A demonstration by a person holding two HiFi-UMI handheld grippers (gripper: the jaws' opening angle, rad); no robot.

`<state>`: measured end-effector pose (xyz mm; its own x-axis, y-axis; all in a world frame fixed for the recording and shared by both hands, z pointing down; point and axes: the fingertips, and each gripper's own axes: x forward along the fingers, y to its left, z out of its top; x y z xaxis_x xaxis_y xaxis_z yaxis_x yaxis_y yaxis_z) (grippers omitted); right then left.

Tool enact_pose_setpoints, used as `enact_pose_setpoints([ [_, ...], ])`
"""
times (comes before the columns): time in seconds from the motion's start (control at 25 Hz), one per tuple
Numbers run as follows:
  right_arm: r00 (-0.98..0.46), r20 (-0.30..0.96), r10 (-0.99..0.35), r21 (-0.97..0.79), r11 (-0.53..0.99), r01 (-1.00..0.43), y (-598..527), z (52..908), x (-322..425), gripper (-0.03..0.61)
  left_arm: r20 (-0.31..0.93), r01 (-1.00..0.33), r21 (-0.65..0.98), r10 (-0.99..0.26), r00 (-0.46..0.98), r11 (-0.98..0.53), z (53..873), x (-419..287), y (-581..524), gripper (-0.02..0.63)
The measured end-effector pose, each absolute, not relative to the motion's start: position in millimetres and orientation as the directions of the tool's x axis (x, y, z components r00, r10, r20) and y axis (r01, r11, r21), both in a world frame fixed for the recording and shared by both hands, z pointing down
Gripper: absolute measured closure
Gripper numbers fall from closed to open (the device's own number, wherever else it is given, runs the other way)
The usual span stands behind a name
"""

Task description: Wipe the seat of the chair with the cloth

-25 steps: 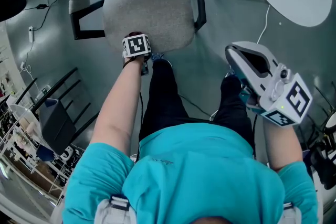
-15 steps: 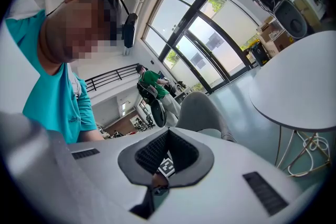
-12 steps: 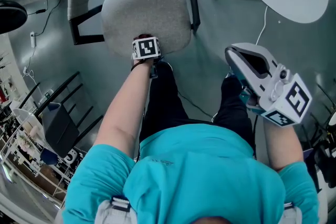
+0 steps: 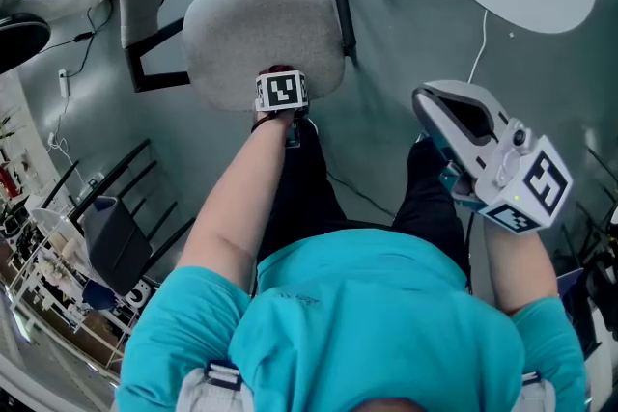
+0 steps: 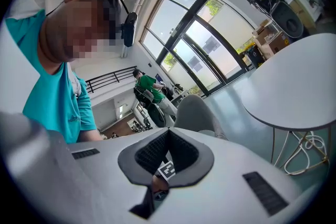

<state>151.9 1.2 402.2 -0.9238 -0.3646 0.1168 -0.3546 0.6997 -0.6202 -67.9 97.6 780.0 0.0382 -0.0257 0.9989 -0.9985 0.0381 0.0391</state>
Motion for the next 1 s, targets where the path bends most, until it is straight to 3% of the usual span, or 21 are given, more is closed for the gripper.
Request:
enact_pose_setpoints([
  [1.0, -0.896, 0.1, -0.432, -0.626, 0.673, -0.394, 7.8, 393.7, 199.9, 0.581, 0.987, -0.983, 0.16, -0.019, 0.162, -0.089, 766.9, 51.2, 87.7, 0.554],
])
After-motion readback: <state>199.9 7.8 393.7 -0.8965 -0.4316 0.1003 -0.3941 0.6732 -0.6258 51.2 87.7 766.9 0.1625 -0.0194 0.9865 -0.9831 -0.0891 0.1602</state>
